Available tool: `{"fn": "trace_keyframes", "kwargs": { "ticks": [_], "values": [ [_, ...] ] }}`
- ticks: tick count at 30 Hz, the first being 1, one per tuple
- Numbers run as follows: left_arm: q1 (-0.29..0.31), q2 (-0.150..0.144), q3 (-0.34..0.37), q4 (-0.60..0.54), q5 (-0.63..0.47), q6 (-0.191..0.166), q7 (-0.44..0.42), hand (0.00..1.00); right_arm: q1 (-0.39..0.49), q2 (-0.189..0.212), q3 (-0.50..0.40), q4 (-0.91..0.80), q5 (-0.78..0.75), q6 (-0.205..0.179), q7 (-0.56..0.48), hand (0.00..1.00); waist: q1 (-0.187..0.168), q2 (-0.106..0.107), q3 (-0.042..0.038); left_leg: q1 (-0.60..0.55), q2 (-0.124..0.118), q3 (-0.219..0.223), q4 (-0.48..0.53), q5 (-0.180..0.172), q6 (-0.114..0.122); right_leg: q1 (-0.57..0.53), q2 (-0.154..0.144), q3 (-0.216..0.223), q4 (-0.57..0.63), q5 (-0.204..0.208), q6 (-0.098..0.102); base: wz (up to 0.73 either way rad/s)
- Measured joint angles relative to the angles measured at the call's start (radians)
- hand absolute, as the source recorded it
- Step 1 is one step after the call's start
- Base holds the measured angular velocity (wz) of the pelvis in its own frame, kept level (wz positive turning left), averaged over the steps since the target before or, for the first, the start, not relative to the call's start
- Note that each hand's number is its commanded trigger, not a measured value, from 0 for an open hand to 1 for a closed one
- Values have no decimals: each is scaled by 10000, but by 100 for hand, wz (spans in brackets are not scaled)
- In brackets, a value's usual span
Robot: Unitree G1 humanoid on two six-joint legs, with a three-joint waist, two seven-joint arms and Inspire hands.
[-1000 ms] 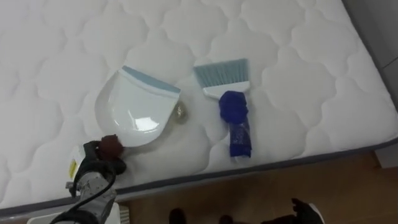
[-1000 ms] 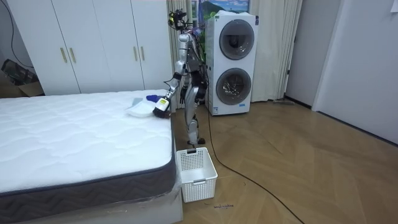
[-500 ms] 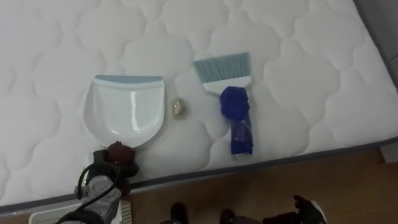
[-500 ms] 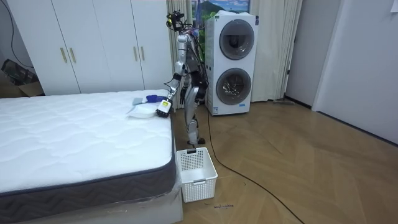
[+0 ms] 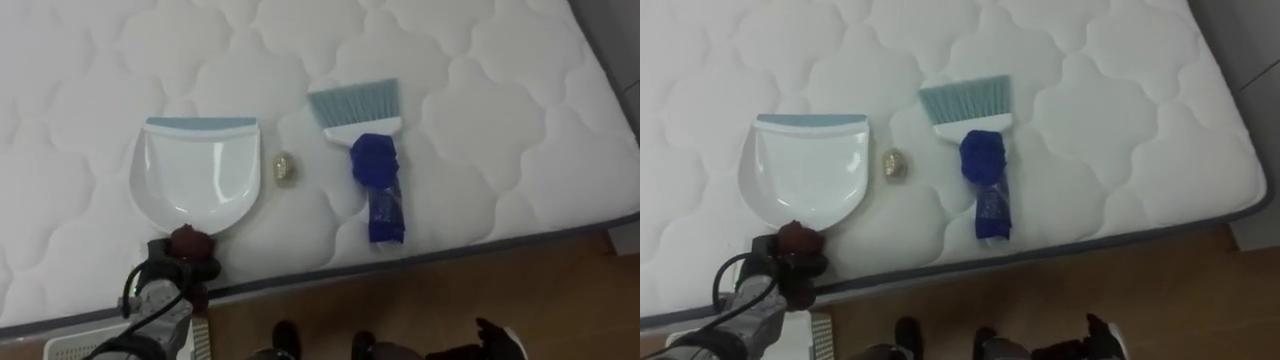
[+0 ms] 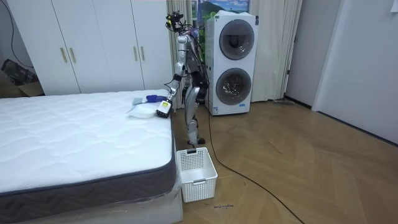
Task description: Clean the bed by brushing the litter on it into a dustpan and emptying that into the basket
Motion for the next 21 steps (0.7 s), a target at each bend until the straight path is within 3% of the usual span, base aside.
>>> {"fn": "trace_keyframes", "kwargs": {
  "ticks": [3, 10, 15, 21],
  "values": [
    [-154, 170, 12, -108, 592, 4, 0, 100, 13, -143, 6, -33, 85, -94, 19, 0, 35, 163, 91, -176, 89, -8, 261, -88, -6, -97, 42, -86, 80, -16, -34, -4],
    [-221, 836, -22, -190, 1021, -60, 197, 100, 80, -231, 2, 2, 195, -407, 54, 0, 22, 367, 101, -565, 154, 52, 561, -133, -36, -531, 82, 4, 421, -66, -115, -3],
    [-193, 1324, -20, -187, 2109, -207, 482, 100, 88, -494, -39, 30, 469, -624, 150, 0, 62, 575, 118, -691, 193, 52, 719, -155, -46, -655, 51, -15, 647, -96, -147, 2],
    [-174, 1719, -29, -190, 2602, -312, 854, 100, 77, -599, -391, 12, 526, -716, 195, 0, 56, 684, 87, -670, 184, 67, 659, -150, -46, -646, 27, -16, 697, -141, -160, 0]
  ]
}}
